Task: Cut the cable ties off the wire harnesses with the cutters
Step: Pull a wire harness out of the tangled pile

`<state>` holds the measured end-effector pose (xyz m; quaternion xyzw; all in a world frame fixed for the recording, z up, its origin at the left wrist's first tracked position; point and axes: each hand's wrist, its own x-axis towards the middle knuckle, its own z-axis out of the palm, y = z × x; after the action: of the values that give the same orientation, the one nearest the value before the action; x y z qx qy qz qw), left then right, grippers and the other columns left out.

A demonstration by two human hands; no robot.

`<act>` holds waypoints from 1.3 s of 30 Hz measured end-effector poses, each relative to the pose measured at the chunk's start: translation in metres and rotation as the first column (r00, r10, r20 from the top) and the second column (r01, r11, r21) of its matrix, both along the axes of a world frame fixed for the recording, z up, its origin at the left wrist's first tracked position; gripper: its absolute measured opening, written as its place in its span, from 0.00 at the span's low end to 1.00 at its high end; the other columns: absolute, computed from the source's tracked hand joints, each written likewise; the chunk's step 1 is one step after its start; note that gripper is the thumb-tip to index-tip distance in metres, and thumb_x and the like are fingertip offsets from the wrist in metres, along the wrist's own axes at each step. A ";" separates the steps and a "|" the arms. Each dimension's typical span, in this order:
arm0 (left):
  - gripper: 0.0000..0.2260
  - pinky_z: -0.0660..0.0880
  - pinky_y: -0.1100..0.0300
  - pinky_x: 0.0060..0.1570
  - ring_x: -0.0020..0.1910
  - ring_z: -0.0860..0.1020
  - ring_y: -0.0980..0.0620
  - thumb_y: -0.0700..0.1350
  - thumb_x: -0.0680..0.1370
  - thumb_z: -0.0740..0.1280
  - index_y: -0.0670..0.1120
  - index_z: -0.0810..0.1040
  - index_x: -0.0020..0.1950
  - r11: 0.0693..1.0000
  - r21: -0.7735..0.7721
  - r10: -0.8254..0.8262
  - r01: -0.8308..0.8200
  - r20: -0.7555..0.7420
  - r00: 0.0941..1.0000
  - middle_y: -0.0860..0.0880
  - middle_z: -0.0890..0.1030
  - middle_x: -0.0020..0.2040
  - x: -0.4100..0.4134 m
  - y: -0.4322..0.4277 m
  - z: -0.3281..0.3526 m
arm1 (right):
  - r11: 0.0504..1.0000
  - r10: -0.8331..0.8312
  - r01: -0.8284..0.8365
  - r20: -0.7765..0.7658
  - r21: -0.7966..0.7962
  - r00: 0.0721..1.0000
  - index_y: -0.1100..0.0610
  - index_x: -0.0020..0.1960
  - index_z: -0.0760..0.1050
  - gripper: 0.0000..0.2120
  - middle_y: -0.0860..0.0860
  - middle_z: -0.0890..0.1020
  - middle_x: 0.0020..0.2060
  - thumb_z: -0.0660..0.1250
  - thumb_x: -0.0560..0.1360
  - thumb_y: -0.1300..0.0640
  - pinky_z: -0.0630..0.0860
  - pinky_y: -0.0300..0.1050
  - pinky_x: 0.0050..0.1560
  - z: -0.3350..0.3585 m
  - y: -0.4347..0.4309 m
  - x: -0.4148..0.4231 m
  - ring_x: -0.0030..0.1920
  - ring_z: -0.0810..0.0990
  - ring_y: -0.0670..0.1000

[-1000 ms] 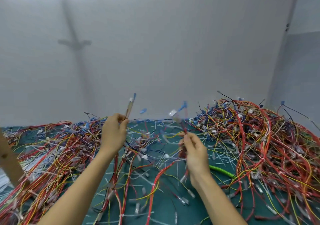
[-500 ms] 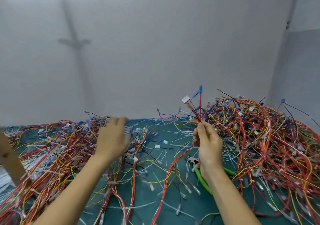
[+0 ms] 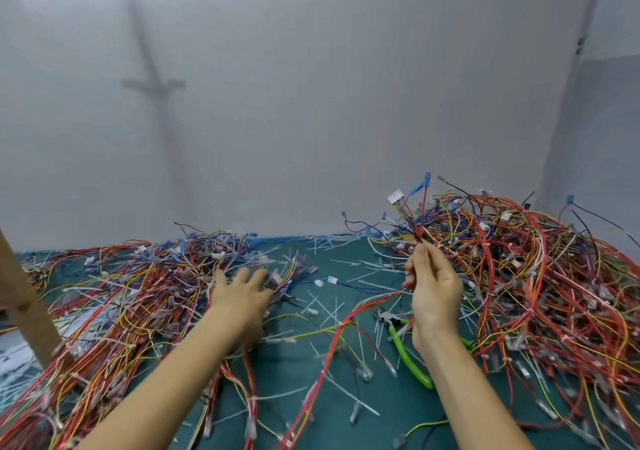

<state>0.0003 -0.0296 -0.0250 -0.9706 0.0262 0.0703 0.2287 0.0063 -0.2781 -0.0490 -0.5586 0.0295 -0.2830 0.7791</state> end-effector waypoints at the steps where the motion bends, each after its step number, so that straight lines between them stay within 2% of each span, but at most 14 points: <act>1: 0.33 0.49 0.34 0.73 0.78 0.48 0.43 0.50 0.75 0.66 0.55 0.57 0.77 1.000 0.024 0.014 -0.014 0.004 1.000 0.48 0.46 0.80 0.001 0.010 0.000 | 1.000 -0.012 0.012 -0.001 -0.008 1.000 0.52 0.50 0.81 0.09 0.42 0.76 0.31 0.63 0.80 0.52 0.71 0.34 0.33 -0.001 0.002 0.001 0.31 0.71 0.42; 5: 0.31 0.45 0.36 0.74 0.79 0.45 0.42 0.46 0.78 0.63 0.58 0.53 0.78 0.994 0.090 0.062 -0.065 0.034 0.997 0.51 0.42 0.81 -0.001 0.047 -0.005 | 0.994 -0.110 0.109 0.005 0.024 0.994 0.45 0.47 0.81 0.09 0.42 0.75 0.32 0.63 0.81 0.51 0.69 0.37 0.38 0.002 -0.008 0.003 0.33 0.70 0.41; 9: 0.29 0.42 0.37 0.74 0.79 0.43 0.43 0.47 0.80 0.62 0.58 0.53 0.78 0.977 0.174 0.110 -0.123 0.085 0.990 0.51 0.39 0.80 -0.004 0.072 -0.006 | 0.990 -0.123 0.122 0.018 0.073 0.992 0.35 0.38 0.80 0.19 0.38 0.76 0.27 0.62 0.82 0.53 0.68 0.36 0.35 0.008 -0.021 0.001 0.29 0.69 0.39; 12: 0.26 0.40 0.37 0.74 0.79 0.42 0.43 0.48 0.82 0.59 0.56 0.55 0.78 0.979 0.173 0.092 -0.107 0.091 0.992 0.50 0.40 0.80 -0.001 0.071 -0.010 | 0.994 -0.090 0.089 0.021 0.064 0.996 0.36 0.39 0.81 0.17 0.40 0.76 0.28 0.63 0.81 0.52 0.70 0.37 0.36 0.007 -0.017 0.000 0.30 0.70 0.40; 15: 0.22 0.43 0.35 0.74 0.79 0.46 0.41 0.49 0.81 0.60 0.55 0.63 0.76 0.991 -0.042 0.127 -0.128 -0.024 0.992 0.48 0.48 0.81 0.005 0.052 -0.001 | 0.996 -0.058 0.056 0.027 0.073 0.998 0.43 0.43 0.82 0.10 0.41 0.78 0.29 0.64 0.80 0.52 0.73 0.34 0.34 0.007 -0.012 0.000 0.30 0.73 0.39; 17: 0.18 0.52 0.37 0.74 0.75 0.60 0.41 0.51 0.79 0.62 0.56 0.71 0.69 0.961 -0.255 0.083 -0.106 -0.102 0.991 0.46 0.62 0.76 0.008 0.027 0.015 | 0.998 -0.025 0.023 0.033 0.066 0.999 0.45 0.46 0.81 0.07 0.41 0.81 0.30 0.65 0.79 0.52 0.73 0.31 0.33 0.006 -0.009 0.000 0.31 0.76 0.37; 20: 0.08 0.56 0.40 0.73 0.64 0.72 0.49 0.50 0.79 0.63 0.53 0.76 0.57 0.824 -0.561 -0.029 0.082 0.103 0.994 0.50 0.74 0.65 0.007 -0.023 0.037 | 0.998 0.037 -0.038 0.031 0.048 0.999 0.43 0.50 0.81 0.05 0.41 0.84 0.33 0.67 0.78 0.51 0.75 0.32 0.30 0.005 -0.002 -0.003 0.32 0.78 0.37; 22: 0.10 0.58 0.41 0.72 0.61 0.76 0.51 0.52 0.81 0.61 0.50 0.78 0.56 0.716 -0.652 -0.087 0.248 0.270 0.959 0.51 0.78 0.61 0.002 -0.058 0.046 | 0.996 0.083 -0.084 0.038 0.027 0.996 0.43 0.53 0.80 0.06 0.39 0.85 0.36 0.68 0.77 0.51 0.76 0.30 0.36 0.005 0.002 -0.005 0.37 0.80 0.35; 25: 0.14 0.75 0.52 0.57 0.51 0.81 0.53 0.55 0.81 0.62 0.49 0.82 0.56 0.524 -0.786 -0.228 0.330 0.244 0.943 0.51 0.84 0.53 -0.012 -0.097 0.053 | 0.984 0.166 -0.163 0.032 -0.076 0.986 0.41 0.51 0.79 0.07 0.39 0.83 0.47 0.67 0.78 0.53 0.73 0.28 0.49 0.005 0.008 -0.007 0.47 0.79 0.31; 27: 0.13 0.78 0.52 0.50 0.45 0.82 0.53 0.57 0.78 0.64 0.51 0.84 0.52 0.493 -0.799 -0.285 0.344 0.225 0.932 0.52 0.85 0.47 -0.017 -0.110 0.053 | 0.972 0.229 -0.229 -0.010 -0.058 0.973 0.41 0.52 0.79 0.09 0.44 0.82 0.53 0.65 0.79 0.55 0.74 0.34 0.52 0.005 0.012 -0.008 0.49 0.80 0.36; 30: 0.08 0.79 0.52 0.49 0.44 0.82 0.56 0.54 0.75 0.70 0.53 0.84 0.50 0.437 -0.810 -0.228 0.392 0.322 0.919 0.56 0.85 0.46 -0.013 -0.113 0.045 | 0.914 0.399 -0.399 0.006 0.073 0.917 0.48 0.58 0.80 0.12 0.47 0.86 0.51 0.60 0.81 0.59 0.79 0.39 0.51 0.006 0.012 -0.008 0.51 0.83 0.45; 32: 0.07 0.79 0.53 0.48 0.42 0.83 0.56 0.52 0.74 0.72 0.50 0.83 0.49 0.344 -0.852 -0.142 0.394 0.367 0.919 0.56 0.85 0.45 -0.009 -0.108 0.039 | 0.892 0.448 -0.449 0.026 0.052 0.894 0.50 0.63 0.78 0.14 0.44 0.85 0.47 0.58 0.82 0.58 0.76 0.41 0.49 0.006 0.012 -0.007 0.48 0.82 0.46; 35: 0.07 0.78 0.60 0.38 0.33 0.81 0.57 0.45 0.74 0.74 0.47 0.82 0.50 0.147 -0.923 -0.082 0.357 0.348 0.934 0.52 0.83 0.45 -0.004 -0.096 0.034 | 0.880 0.474 -0.475 0.028 0.011 0.880 0.48 0.62 0.79 0.14 0.46 0.81 0.41 0.58 0.82 0.58 0.73 0.43 0.47 0.004 0.013 -0.006 0.45 0.79 0.46; 39: 0.17 0.77 0.66 0.35 0.31 0.81 0.57 0.35 0.76 0.69 0.58 0.78 0.54 -0.177 -0.955 0.008 0.238 0.240 0.971 0.48 0.79 0.50 0.000 -0.092 0.031 | 0.898 0.440 -0.440 0.014 -0.025 0.898 0.50 0.60 0.80 0.14 0.53 0.82 0.51 0.61 0.81 0.62 0.75 0.43 0.50 0.002 0.015 -0.008 0.50 0.80 0.48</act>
<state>-0.0001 -0.1213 0.0060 -0.7951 0.1394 -0.0740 -0.5856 -0.0020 -0.2632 -0.0473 -0.5564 -0.1078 -0.1052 0.8172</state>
